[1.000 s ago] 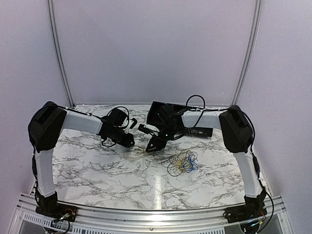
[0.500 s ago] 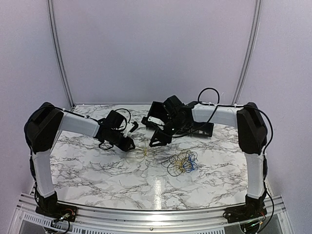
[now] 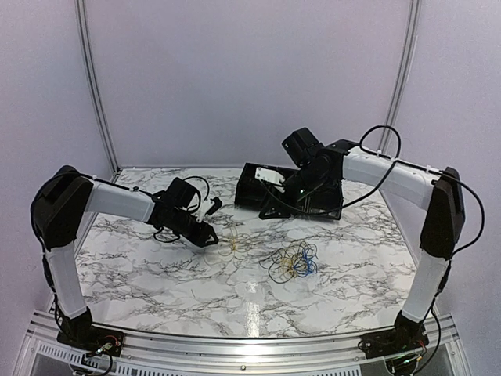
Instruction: Untangle the cables
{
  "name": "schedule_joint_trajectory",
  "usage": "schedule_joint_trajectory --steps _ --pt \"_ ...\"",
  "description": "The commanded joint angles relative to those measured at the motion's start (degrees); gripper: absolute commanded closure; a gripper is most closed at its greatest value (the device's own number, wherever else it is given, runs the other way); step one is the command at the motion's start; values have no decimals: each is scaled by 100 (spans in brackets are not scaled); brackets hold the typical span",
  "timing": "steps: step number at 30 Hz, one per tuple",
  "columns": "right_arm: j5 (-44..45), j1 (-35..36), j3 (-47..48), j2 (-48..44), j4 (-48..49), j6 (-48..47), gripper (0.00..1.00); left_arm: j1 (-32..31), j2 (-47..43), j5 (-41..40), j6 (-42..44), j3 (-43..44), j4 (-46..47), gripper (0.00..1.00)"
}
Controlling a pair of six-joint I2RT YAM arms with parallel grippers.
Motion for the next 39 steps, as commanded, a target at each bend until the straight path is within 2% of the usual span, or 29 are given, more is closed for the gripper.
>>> schedule_joint_trajectory --steps 1,5,8,13,19,21,25,31,39 --pt "969 -63 219 -234 -347 -195 62 -177 249 193 192 -72 -102 62" --pt "976 -103 332 -393 -492 -140 62 -342 464 -771 208 -22 -145 72" --pt "945 -128 176 -547 -298 -162 61 -528 585 -1505 409 35 -266 76" --pt "419 -454 70 -688 -108 106 61 -944 647 -2099 122 81 -464 100" --pt "8 -500 -448 -903 510 192 61 -1214 -683 -1993 -781 -102 -132 100" --pt "-264 -499 -303 -713 553 454 61 -1288 -1381 -2120 -1007 -76 -112 100" --pt "-736 -374 155 -253 500 768 57 -1365 -2229 -2329 -1416 -62 13 100" --pt "-863 -14 704 62 494 939 45 -1442 -2617 -2565 -1608 62 75 100" --pt "-1269 -32 989 -44 489 1289 44 -1557 -2495 -2590 -1491 193 109 100"
